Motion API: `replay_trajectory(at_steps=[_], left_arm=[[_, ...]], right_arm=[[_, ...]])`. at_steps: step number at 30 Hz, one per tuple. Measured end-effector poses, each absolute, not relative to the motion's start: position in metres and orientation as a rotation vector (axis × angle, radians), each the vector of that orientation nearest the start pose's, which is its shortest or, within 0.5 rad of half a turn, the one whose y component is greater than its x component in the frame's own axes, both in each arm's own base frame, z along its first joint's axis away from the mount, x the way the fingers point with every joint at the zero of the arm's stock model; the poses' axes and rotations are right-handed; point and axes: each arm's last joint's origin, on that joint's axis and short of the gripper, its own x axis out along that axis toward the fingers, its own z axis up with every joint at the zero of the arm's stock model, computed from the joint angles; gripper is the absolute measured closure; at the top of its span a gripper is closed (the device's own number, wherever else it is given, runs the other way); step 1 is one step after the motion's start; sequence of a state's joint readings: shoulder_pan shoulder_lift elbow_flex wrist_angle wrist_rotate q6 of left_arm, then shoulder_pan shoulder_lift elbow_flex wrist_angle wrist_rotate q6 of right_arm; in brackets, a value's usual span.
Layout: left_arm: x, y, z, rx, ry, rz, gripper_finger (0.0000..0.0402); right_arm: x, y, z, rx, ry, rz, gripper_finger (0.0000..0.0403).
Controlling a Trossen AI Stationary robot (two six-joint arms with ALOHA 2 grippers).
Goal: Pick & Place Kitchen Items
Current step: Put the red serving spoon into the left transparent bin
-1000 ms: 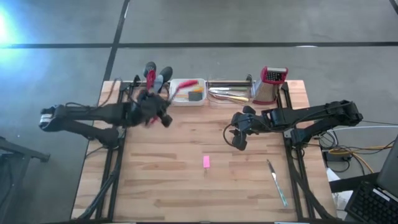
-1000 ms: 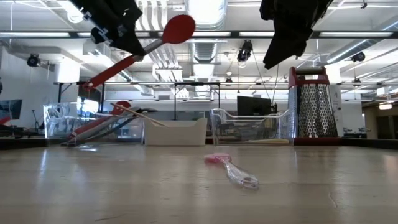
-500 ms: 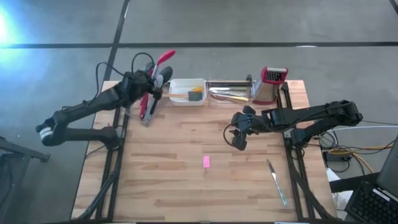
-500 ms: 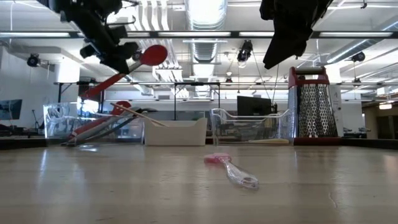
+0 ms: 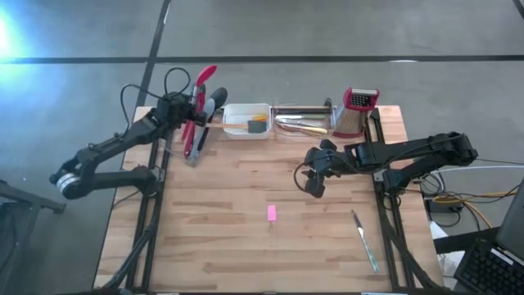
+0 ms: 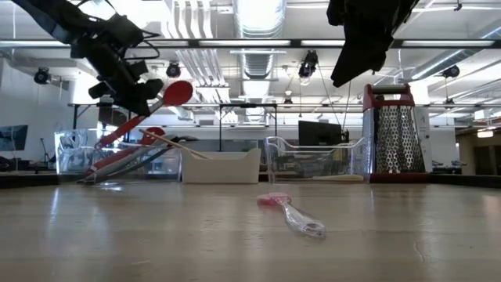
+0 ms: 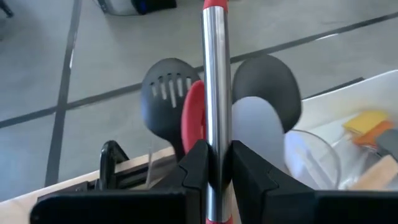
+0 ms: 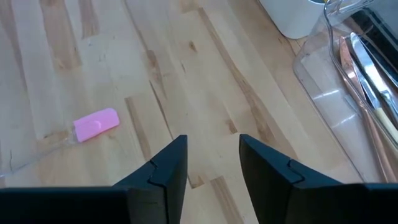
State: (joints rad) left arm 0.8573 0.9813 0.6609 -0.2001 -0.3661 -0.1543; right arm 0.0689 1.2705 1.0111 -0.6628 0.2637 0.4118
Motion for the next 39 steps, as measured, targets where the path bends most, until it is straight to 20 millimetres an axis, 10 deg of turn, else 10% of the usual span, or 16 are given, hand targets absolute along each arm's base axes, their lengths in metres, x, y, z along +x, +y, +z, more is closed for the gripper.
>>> replay_trajectory(at_steps=[30,39], left_arm=[[0.119,0.166,0.198,-0.348,0.613,1.198,0.0351],[0.118,0.164,0.199,-0.329,0.623,1.183,0.0200]], right_arm=[[0.253,0.009,0.276,0.234,0.839,-0.367,0.0270],[0.253,0.009,0.276,0.238,0.836,-0.369,0.0267]])
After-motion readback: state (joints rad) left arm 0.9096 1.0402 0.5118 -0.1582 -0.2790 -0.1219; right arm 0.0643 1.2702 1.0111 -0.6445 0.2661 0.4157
